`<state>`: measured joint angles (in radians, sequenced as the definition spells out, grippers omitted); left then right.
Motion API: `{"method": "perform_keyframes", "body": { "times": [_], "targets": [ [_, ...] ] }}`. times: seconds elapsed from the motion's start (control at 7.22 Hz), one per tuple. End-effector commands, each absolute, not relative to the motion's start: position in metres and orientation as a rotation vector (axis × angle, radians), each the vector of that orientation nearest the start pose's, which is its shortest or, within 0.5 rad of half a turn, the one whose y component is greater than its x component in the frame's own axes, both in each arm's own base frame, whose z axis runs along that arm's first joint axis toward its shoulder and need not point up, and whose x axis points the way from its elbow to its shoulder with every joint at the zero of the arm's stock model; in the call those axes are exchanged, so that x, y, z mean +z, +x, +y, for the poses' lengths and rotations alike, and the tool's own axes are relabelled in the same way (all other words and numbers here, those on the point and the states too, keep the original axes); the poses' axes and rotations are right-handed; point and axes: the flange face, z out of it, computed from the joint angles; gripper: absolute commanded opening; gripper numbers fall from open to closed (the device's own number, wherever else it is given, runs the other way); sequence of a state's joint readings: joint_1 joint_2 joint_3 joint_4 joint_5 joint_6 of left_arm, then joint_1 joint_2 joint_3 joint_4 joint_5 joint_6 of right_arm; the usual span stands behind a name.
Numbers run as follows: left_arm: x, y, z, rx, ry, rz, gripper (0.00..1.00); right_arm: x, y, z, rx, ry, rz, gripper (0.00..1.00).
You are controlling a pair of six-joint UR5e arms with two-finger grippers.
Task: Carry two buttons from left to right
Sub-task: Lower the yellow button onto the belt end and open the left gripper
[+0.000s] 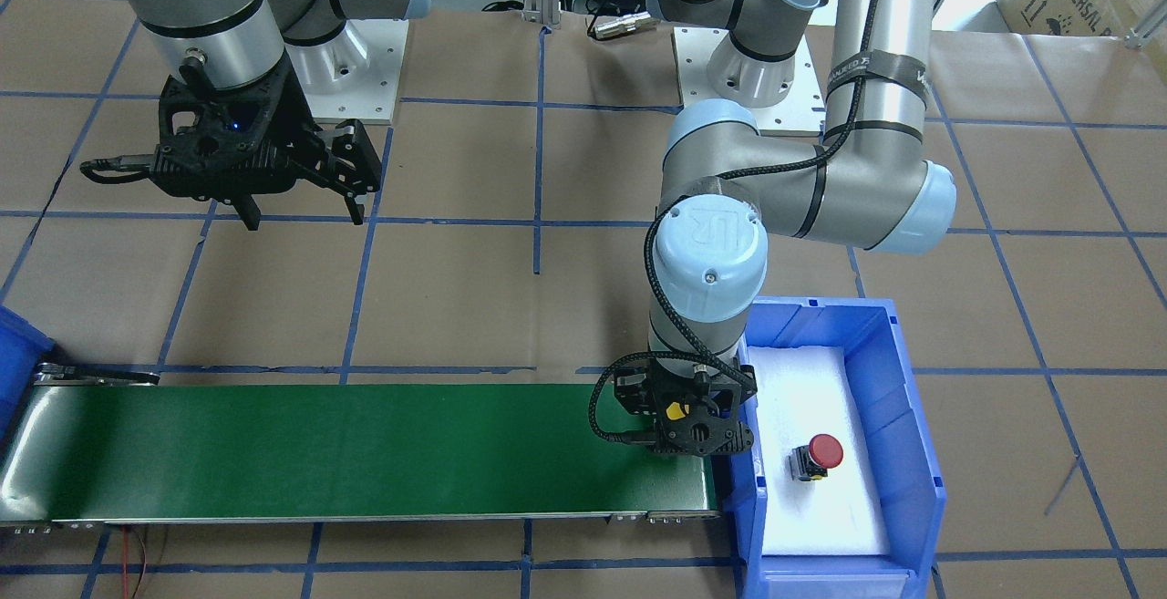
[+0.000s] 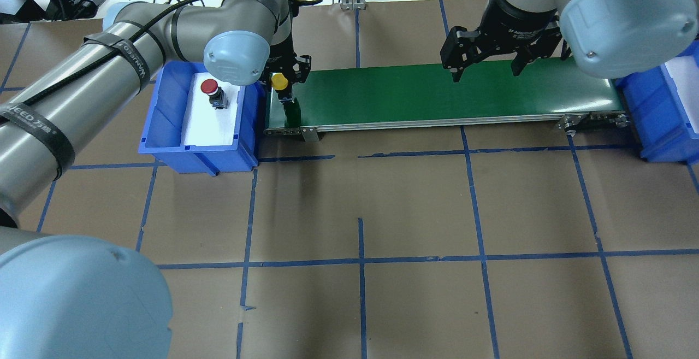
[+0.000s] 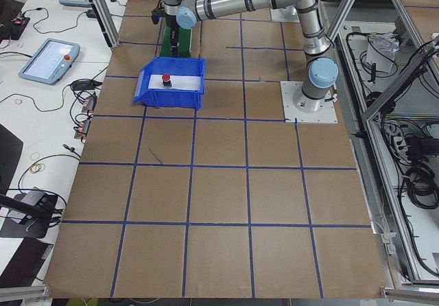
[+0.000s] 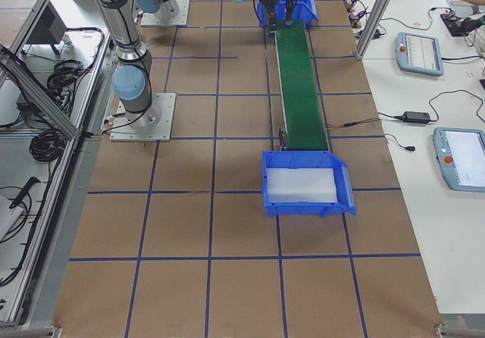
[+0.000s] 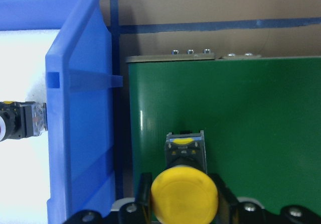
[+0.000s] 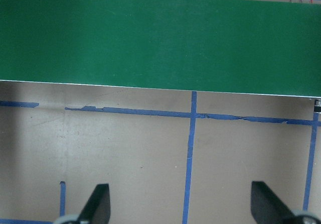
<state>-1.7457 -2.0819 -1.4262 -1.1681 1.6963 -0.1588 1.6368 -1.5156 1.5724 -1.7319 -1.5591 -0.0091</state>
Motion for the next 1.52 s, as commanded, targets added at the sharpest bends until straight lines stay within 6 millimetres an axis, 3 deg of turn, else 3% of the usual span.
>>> {"method": "perform_keyframes", "body": {
  "times": [0.0,0.14,0.69,1.11,1.25,1.39],
  "targets": [
    [0.297,-0.237,-0.645,-0.077,0.025,3.020,0.38,0.476,0.169,-0.515,-0.162,-0.118,3.120,1.00],
    [0.298,-0.236,-0.645,-0.076,0.023,3.018,0.99,0.476,0.169,-0.515,-0.163,-0.118,3.121,1.00],
    [0.305,-0.235,-0.645,-0.092,0.017,3.007,1.00,0.476,0.168,-0.515,-0.160,-0.116,3.122,1.00],
    [0.366,-0.225,-0.630,-0.166,-0.002,3.012,1.00,0.476,0.168,-0.515,-0.160,-0.118,3.120,1.00],
    [0.385,-0.210,-0.629,-0.169,-0.028,3.020,1.00,0.476,0.168,-0.515,-0.160,-0.118,3.120,1.00],
    [0.389,-0.171,-0.638,-0.157,-0.031,3.043,1.00,0.476,0.169,-0.514,-0.160,-0.121,3.120,1.00]
  ]
}}
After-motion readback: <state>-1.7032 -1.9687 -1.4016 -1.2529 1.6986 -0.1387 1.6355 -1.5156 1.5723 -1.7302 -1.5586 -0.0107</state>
